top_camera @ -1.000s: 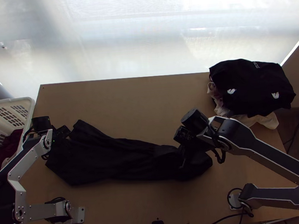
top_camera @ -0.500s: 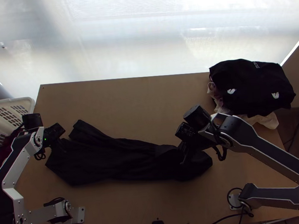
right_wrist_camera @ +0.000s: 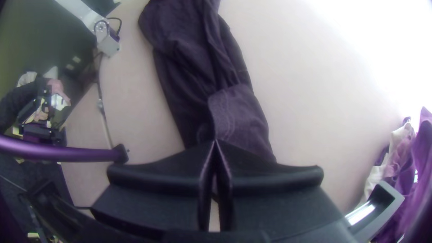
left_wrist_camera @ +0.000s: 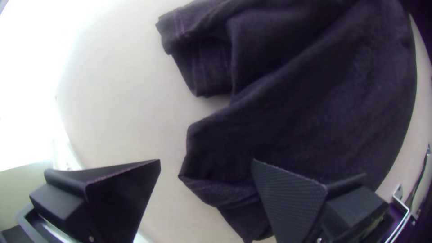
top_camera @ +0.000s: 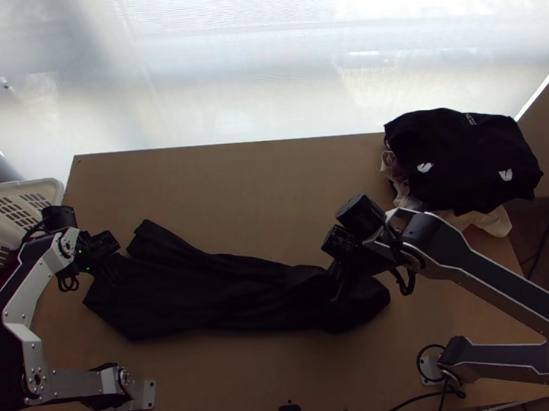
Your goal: Fold the t-shirt
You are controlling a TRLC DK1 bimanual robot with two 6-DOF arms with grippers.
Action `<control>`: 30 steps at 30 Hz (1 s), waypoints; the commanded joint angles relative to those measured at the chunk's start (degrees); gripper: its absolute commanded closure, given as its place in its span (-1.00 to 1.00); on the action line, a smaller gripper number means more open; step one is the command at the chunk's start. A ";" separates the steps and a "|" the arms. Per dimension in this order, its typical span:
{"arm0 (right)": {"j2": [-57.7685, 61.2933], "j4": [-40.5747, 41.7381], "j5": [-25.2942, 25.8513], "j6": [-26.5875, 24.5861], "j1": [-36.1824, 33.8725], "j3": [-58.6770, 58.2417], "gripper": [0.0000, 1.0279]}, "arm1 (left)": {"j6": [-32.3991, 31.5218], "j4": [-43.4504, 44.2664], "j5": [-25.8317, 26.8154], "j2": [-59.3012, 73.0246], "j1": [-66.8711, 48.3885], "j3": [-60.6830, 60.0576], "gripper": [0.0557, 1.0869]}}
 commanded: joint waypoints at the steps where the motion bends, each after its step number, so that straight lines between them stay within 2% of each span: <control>1: -0.07 0.00 0.02 0.06 -0.29 -0.28 0.94 | -0.65 -0.98 0.09 4.19 -2.08 2.56 -0.79; 3: -0.07 0.00 0.02 0.06 -0.38 -0.46 0.94 | -1.18 -0.98 0.09 4.19 -3.13 1.76 -0.76; 5: -0.16 0.00 0.02 0.06 -0.38 -0.55 0.94 | -1.79 -1.06 0.09 4.19 -4.10 1.24 -0.46; 6: -0.16 0.00 0.02 0.06 -0.46 -0.64 0.94 | -2.41 -0.98 0.18 4.19 -4.54 1.24 -0.22; 8: -0.16 0.00 0.02 0.06 -0.46 -0.72 0.95 | -3.02 -0.98 0.27 4.89 -4.89 1.15 0.48; 9: -0.16 0.00 0.02 0.06 -0.46 -0.72 0.94 | -3.55 -0.98 0.44 5.33 -4.98 1.15 0.72; 12: -0.24 0.00 0.02 0.06 -0.64 -1.16 0.95 | -4.17 -0.89 1.06 6.21 -5.33 0.18 0.77; 14: -0.24 0.00 0.02 -0.03 -0.73 -1.43 0.95 | -4.87 -0.54 1.41 6.56 -5.59 -0.34 0.92; 19: -0.60 0.00 0.02 0.06 -0.90 -0.90 0.95 | -7.86 -1.59 1.41 5.77 -5.33 0.71 0.92; 25: -1.21 -1.41 0.02 0.06 -2.66 3.14 0.95 | -12.52 -11.96 3.96 -1.87 -3.48 10.38 0.92; 30: -1.83 -3.08 0.02 0.06 -3.45 8.06 0.95 | -13.83 -18.20 7.03 -7.67 0.12 16.88 0.92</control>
